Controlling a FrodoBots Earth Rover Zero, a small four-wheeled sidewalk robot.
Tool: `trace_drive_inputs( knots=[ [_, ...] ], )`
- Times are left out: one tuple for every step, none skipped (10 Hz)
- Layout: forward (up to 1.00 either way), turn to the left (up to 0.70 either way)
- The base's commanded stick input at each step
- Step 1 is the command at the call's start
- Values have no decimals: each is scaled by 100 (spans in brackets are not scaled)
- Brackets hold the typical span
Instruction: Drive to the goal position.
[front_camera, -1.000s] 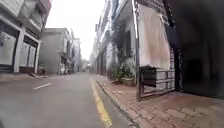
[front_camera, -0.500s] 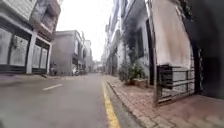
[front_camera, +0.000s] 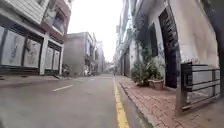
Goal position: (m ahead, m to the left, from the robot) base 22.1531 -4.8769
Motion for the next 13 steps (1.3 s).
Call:
trace_drive_inputs(
  knots=[
    [49,0],
    [49,0],
    [49,0],
    [49,0],
    [49,0],
    [49,-4],
    [49,-47],
    [49,-49],
    [49,-49],
    [49,-49],
    [49,0],
    [49,0],
    [49,0]
  ],
)
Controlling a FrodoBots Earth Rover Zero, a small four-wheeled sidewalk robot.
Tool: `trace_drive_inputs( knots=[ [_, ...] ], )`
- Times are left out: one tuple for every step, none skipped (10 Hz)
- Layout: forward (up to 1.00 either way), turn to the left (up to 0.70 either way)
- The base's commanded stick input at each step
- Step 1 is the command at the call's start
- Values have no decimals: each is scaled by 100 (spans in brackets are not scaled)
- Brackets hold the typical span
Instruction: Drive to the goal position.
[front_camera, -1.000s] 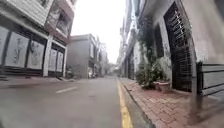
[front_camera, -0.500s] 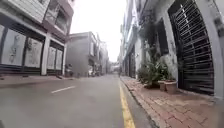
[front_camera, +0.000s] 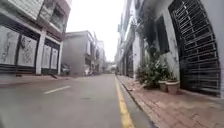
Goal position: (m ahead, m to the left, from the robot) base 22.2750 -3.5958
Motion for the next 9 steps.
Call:
trace_drive_inputs(
  knots=[
    [49,0],
    [49,0],
    [49,0],
    [49,0],
    [49,0],
    [49,0],
    [49,0],
    [49,0],
    [49,0]
  ],
)
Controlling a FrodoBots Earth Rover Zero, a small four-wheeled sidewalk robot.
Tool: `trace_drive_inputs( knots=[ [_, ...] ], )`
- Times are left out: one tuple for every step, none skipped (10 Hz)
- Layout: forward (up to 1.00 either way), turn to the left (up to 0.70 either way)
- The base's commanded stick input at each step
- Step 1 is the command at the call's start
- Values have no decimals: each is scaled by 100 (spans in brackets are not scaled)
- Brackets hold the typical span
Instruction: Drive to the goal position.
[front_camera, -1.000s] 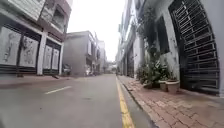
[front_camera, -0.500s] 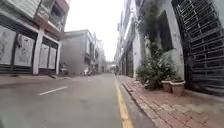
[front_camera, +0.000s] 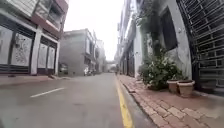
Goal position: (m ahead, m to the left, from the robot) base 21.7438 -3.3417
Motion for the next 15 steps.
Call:
trace_drive_inputs(
  knots=[
    [49,0],
    [49,0],
    [49,0],
    [49,0],
    [49,0],
    [49,0],
    [49,14],
    [49,45],
    [49,16],
    [49,0],
    [49,0],
    [49,0],
    [49,0],
    [49,0],
    [49,0]
  ],
)
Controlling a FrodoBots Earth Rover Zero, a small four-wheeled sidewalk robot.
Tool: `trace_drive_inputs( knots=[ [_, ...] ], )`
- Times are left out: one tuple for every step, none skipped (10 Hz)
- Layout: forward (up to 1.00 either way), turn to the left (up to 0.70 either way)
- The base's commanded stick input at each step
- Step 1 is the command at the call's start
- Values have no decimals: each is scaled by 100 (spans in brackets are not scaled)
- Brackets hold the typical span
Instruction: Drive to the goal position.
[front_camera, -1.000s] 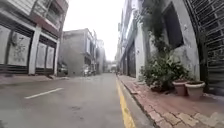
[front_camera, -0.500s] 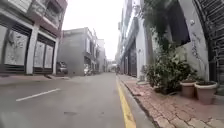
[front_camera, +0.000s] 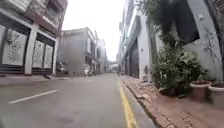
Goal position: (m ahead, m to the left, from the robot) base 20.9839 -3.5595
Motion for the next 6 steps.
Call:
trace_drive_inputs(
  knots=[
    [49,0],
    [49,0],
    [49,0],
    [49,0],
    [49,-23],
    [49,-49]
  ],
)
